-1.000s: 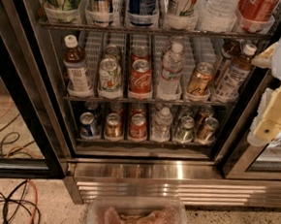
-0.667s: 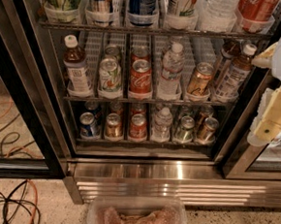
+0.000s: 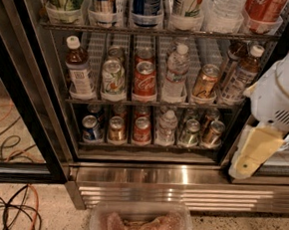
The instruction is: Pick orange can from bottom shelf of fridge
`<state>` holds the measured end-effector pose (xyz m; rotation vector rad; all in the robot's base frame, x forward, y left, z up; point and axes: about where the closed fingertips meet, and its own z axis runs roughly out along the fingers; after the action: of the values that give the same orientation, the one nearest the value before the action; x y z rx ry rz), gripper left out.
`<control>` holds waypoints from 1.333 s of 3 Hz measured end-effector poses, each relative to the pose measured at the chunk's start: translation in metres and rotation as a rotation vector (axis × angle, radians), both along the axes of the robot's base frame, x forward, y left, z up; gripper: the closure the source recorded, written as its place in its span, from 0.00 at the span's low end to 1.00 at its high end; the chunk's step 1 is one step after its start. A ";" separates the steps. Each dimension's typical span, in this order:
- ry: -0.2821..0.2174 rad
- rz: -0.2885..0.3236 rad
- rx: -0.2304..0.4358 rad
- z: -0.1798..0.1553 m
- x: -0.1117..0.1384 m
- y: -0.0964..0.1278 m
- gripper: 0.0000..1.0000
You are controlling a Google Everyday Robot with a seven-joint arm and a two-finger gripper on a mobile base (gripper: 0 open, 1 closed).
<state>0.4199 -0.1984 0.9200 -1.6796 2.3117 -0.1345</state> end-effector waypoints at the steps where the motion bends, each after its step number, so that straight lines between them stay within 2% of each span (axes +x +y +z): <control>1: 0.023 -0.014 -0.001 -0.032 -0.007 0.010 0.00; 2: 0.062 -0.006 0.000 -0.059 -0.015 0.022 0.00; 4: 0.062 -0.003 -0.013 -0.061 -0.018 0.022 0.00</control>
Offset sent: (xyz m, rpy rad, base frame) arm -0.0251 0.0348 -0.0925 0.0022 0.1132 0.0020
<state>0.4022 -0.1760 0.8593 -1.7097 2.3629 -0.0997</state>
